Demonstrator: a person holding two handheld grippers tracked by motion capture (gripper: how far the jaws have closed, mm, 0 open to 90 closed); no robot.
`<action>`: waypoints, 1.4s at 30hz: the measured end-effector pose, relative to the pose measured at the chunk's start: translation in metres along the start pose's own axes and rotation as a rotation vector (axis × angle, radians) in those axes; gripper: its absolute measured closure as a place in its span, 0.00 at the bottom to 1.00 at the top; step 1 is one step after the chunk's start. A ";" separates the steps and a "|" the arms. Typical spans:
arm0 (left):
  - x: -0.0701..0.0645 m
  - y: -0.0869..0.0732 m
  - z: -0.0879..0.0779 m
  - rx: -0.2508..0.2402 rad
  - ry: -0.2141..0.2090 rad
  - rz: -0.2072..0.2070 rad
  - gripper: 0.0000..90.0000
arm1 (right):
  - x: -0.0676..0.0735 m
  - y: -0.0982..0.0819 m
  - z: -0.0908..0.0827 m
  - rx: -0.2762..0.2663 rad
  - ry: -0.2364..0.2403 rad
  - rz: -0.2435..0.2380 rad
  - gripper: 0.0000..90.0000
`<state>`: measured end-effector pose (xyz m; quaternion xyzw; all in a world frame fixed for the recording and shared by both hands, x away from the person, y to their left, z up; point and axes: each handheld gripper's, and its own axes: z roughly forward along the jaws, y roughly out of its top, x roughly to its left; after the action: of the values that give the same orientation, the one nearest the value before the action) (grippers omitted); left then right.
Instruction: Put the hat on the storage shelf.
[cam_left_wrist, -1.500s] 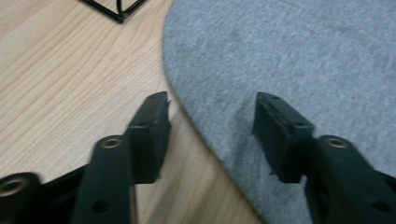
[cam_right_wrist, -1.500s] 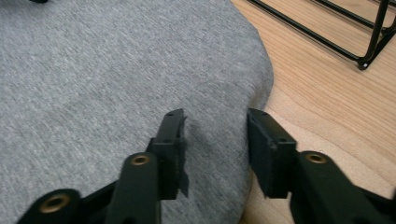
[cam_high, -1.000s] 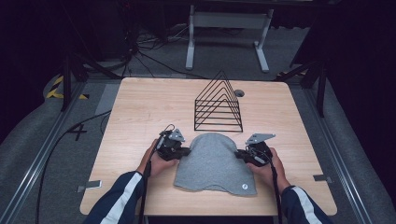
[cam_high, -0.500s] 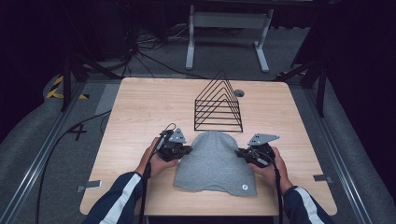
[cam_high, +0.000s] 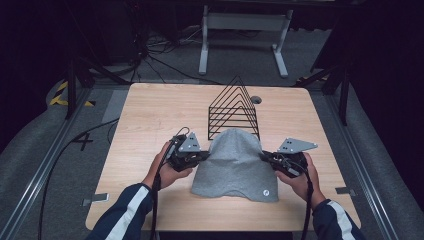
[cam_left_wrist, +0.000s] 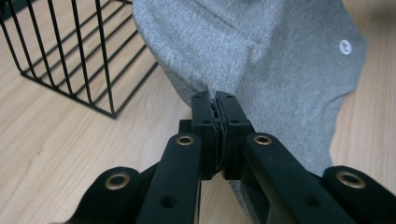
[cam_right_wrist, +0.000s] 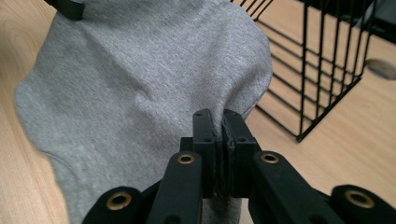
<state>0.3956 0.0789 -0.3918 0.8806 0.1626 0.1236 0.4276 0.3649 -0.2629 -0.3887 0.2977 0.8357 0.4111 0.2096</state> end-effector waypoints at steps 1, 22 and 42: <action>0.001 0.003 -0.001 0.000 -0.002 0.005 0.97 | -0.001 0.003 -0.004 -0.009 -0.002 -0.002 0.95; 0.023 0.106 -0.042 -0.121 0.071 0.105 0.97 | -0.033 0.093 -0.066 -0.153 -0.107 -0.069 0.95; 0.091 0.181 -0.064 -0.189 0.186 0.056 0.98 | -0.085 0.188 -0.073 -0.228 -0.206 -0.086 0.96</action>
<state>0.4884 0.0550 -0.2021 0.8253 0.1644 0.2315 0.4881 0.4447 -0.2702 -0.1854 0.2765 0.7696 0.4615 0.3440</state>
